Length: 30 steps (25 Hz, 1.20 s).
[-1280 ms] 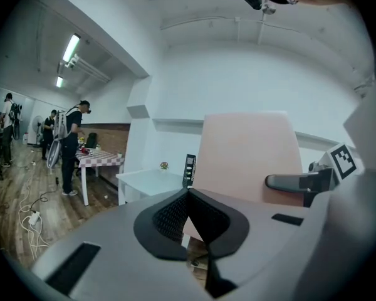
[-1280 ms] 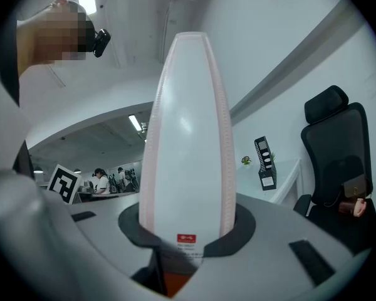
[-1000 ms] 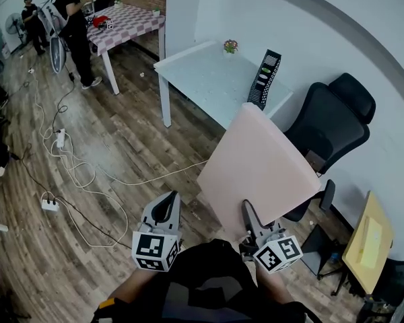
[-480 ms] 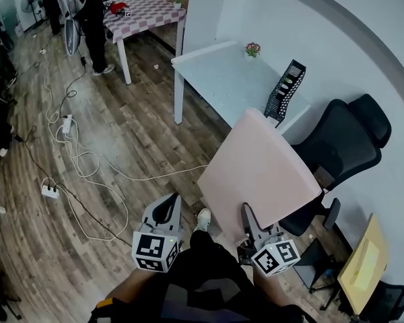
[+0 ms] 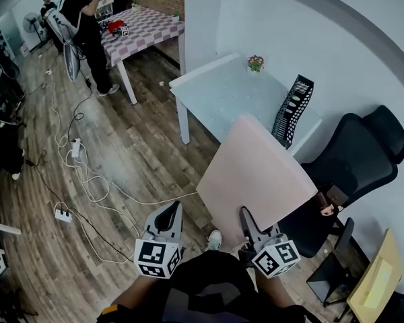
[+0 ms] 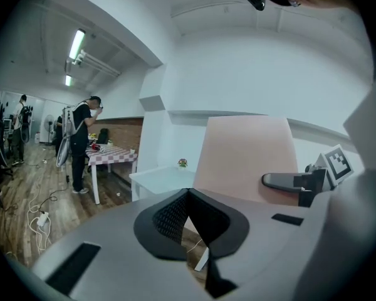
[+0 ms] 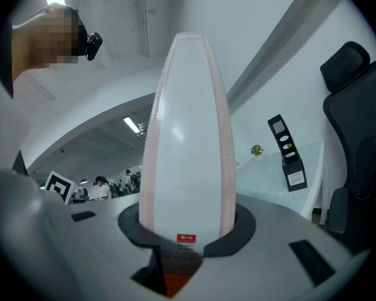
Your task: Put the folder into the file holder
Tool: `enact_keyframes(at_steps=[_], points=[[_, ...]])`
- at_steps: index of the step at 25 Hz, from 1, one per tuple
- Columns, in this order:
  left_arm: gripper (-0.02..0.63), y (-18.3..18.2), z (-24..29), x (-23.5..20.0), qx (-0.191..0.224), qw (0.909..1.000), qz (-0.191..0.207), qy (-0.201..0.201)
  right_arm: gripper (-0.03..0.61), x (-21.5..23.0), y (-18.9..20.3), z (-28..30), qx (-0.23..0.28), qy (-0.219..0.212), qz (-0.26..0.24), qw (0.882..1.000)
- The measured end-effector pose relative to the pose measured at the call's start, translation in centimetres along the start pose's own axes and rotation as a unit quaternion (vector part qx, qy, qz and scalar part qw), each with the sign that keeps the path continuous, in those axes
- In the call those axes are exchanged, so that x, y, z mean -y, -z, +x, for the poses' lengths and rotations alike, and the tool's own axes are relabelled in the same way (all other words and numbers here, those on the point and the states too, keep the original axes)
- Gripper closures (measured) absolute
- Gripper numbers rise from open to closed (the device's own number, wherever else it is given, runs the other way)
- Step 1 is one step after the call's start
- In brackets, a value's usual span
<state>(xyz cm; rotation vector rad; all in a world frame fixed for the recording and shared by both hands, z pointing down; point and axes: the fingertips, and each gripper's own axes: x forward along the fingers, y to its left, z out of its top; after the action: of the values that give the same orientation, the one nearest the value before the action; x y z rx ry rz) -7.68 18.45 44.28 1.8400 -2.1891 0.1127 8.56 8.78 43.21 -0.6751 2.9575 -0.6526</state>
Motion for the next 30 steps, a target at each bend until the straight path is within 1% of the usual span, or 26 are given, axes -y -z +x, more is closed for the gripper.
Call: enact_keyframes(at_steps=[4,10,13,17,21,24,27,30], points=[[0.607,-1.1,5.0,1.2,-0.014,0.9998,0.008,0.015,0.440,3.5,-1.6,2.4,0.002,0.000,0.008,1.000],[0.607,-2.5,11.8,3.3,-0.026,0.9986,0.025,0.038,0.440,9.0,-3.5,4.9,0.010,0.014,0.018,1.000],[0.607,-2.4,14.5,4.4,-0.034,0.9975,0.030,0.054,0.440,11.7,-4.1,5.9,0.009,0.024,0.012,1.000],[0.607,-1.6,17.5,4.5,-0.056,0.9957,0.029,0.068,0.440,14.1,-4.1,6.8,0.010,0.047,0.026,0.999],[0.607,-1.7,21.1,2.9,-0.066,0.9931,0.027,0.093,0.440,15.7,-3.9,8.5,0.005,0.087,0.030,0.996],[0.607,-1.8,24.9,1.5,-0.071,0.9901,0.030,0.118,0.440,17.0,-4.7,10.5,0.020,0.118,0.022,0.993],[0.607,-3.4,28.8,0.5,-0.071,0.9838,0.041,0.159,0.440,18.1,-6.4,11.9,0.045,0.170,0.021,0.984],[0.607,-6.1,32.5,-0.3,-0.066,0.9761,0.051,0.201,0.441,18.5,-9.4,13.1,0.072,0.219,0.006,0.973]])
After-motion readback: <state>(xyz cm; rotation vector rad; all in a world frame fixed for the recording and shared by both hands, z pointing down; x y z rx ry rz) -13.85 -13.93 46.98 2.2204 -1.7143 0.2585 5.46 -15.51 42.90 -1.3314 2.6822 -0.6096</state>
